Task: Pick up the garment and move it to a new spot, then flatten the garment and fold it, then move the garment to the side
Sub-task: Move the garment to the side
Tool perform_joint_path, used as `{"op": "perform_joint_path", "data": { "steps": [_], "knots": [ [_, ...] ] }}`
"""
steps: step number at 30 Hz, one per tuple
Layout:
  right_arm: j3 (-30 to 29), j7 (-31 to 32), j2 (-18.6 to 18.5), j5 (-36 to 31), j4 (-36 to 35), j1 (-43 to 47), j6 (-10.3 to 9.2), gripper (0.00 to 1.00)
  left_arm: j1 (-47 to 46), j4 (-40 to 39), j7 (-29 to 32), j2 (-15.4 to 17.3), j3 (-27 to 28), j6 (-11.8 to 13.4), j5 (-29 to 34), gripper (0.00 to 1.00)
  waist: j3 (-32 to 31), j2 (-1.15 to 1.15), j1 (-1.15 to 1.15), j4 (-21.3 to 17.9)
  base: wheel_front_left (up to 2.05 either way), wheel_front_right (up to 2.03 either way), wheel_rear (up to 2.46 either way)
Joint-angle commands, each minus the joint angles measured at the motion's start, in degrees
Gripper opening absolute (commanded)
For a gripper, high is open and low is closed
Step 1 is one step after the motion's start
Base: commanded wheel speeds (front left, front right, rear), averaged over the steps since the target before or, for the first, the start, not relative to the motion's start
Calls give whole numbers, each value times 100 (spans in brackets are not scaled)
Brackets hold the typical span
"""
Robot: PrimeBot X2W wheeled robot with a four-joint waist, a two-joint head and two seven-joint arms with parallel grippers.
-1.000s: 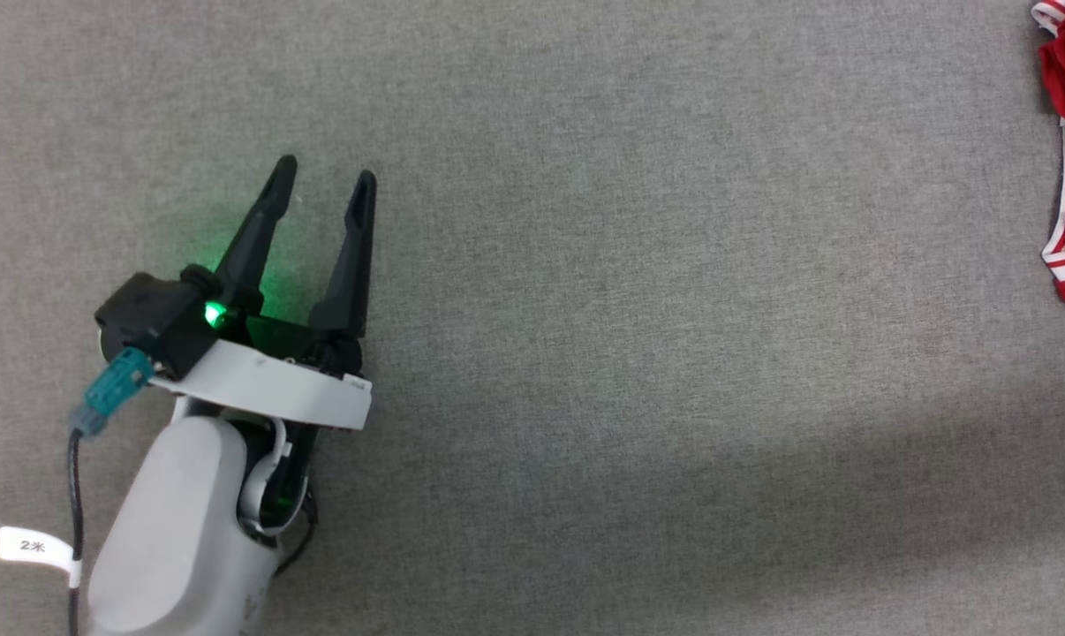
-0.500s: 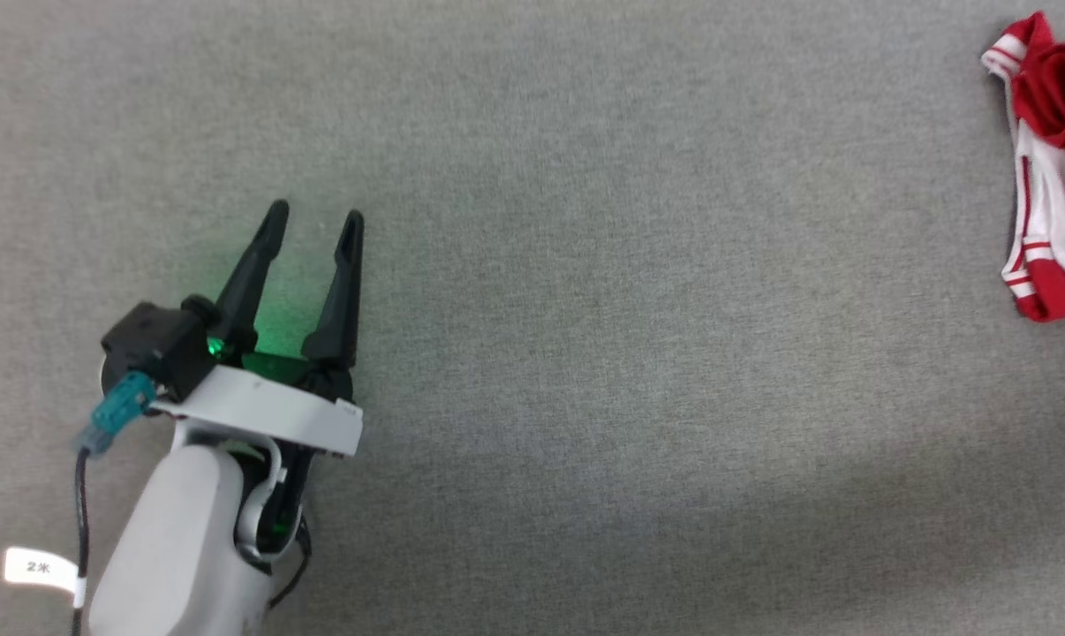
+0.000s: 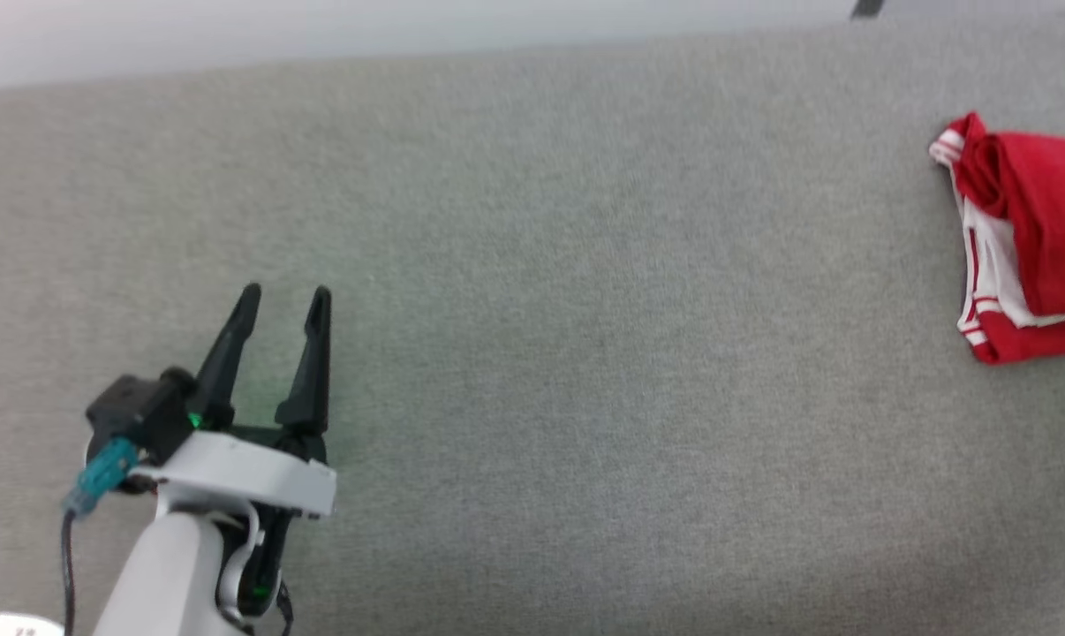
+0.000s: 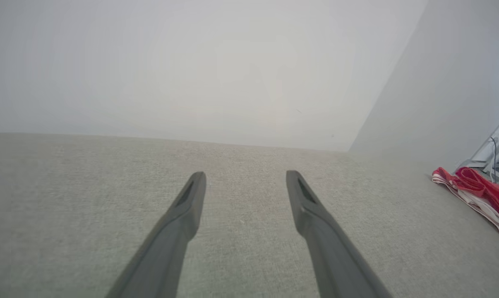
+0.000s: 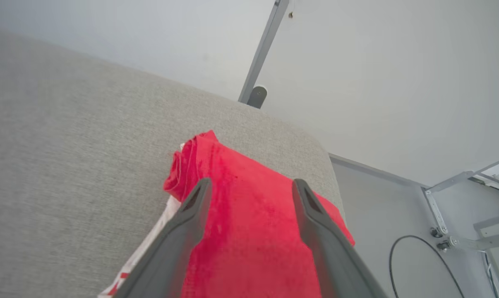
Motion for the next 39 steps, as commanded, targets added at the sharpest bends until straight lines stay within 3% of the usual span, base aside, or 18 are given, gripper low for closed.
{"op": "perform_joint_path", "data": {
  "steps": [1, 12, 19, 28, 39],
  "knots": [
    [-104, -183, 82, 58, -14, 218, -9, 100, 160, 13, -1, -22, 49, 11, -37, 100, -428, 0, 0, 204, 0, 0, 0],
    [-544, -839, 570, 40, -184, 1490, -9, 100, 893, 66, -1, -22, 454, 11, -38, 100, -1277, 0, 0, 624, 0, 0, 0],
    [-1171, -978, 886, -256, -528, 2261, -9, 100, 1352, -63, -1, -19, 840, 11, 76, 100, -1643, 0, 0, 839, 0, 0, 0],
    [-2061, -1003, 1291, -832, -1178, 3120, -9, 100, 1736, -246, -1, -88, 1101, 11, 158, 100, -1826, 0, 0, 991, 0, 0, 0],
    [-3253, -1007, 2077, -1826, -2495, 4292, -9, 100, 2113, -227, -1, -128, 1209, 11, 112, 100, -1932, 0, 0, 1105, 0, 0, 0]
  ]
}}
